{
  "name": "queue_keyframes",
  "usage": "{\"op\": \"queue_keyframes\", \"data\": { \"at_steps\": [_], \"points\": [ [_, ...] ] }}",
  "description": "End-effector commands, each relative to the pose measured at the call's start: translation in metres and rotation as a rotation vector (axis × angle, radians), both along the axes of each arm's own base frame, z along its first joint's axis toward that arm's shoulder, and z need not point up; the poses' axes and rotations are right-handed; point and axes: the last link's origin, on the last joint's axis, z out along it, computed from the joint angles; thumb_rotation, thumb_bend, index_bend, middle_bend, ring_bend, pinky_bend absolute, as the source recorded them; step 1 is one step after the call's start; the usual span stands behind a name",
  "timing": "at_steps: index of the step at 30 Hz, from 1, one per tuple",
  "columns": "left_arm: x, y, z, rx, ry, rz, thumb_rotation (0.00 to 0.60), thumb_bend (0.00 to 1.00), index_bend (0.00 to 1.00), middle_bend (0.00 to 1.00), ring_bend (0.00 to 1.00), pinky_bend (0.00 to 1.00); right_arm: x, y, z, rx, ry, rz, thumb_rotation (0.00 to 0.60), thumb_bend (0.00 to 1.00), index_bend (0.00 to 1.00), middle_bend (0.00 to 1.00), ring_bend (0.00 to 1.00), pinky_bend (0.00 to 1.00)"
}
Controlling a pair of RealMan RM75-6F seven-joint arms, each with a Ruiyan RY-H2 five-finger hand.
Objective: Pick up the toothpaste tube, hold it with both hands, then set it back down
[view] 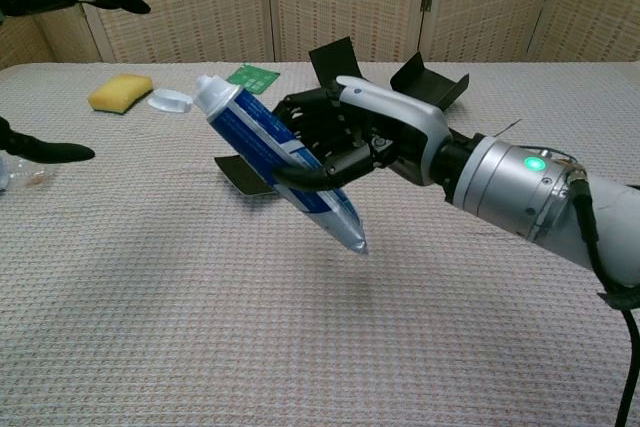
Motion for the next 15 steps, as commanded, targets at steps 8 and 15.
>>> {"op": "queue_keyframes", "data": {
  "at_steps": [8, 15],
  "points": [
    [0.027, 0.008, -0.020, -0.023, -0.036, -0.035, 0.600, 0.21, 0.07, 0.14, 0.12, 0.00, 0.001, 0.009, -0.004, 0.011, 0.005, 0.023, 0.600, 0.76, 0.81, 0.71, 0.72, 0.56],
    [0.030, 0.009, -0.028, -0.040, -0.052, -0.031, 0.600, 0.21, 0.07, 0.14, 0.12, 0.00, 0.000, 0.013, -0.006, 0.014, 0.017, 0.025, 0.600, 0.76, 0.81, 0.71, 0.71, 0.56]
  ]
}}
